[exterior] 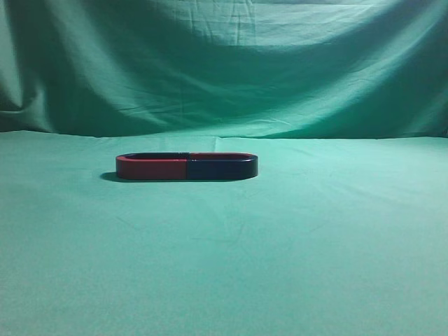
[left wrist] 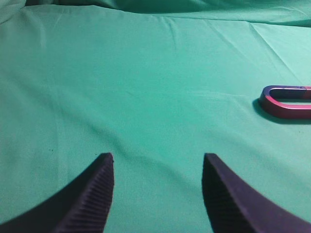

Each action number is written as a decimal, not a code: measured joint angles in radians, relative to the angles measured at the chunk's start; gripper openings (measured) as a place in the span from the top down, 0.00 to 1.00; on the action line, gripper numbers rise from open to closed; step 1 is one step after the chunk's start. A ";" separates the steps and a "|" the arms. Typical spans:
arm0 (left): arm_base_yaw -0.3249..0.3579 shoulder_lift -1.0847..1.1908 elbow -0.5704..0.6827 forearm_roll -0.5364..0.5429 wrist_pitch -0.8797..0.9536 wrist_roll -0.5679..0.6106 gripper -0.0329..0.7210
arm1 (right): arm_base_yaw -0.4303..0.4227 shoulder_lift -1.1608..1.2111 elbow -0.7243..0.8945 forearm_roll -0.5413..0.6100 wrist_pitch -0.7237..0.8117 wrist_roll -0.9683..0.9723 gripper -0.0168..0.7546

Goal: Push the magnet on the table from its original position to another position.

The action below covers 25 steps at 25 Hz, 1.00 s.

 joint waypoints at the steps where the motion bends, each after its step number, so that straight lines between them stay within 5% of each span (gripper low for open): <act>1: 0.000 0.000 0.000 0.000 0.000 0.000 0.46 | 0.005 -0.042 0.033 -0.011 0.002 0.006 0.98; 16: 0.000 0.000 0.000 0.000 0.000 0.000 0.46 | 0.021 -0.708 0.595 -0.017 -0.022 0.043 0.98; 25: 0.000 0.000 0.000 0.000 0.000 0.000 0.46 | 0.021 -1.074 0.789 0.010 -0.047 0.048 0.98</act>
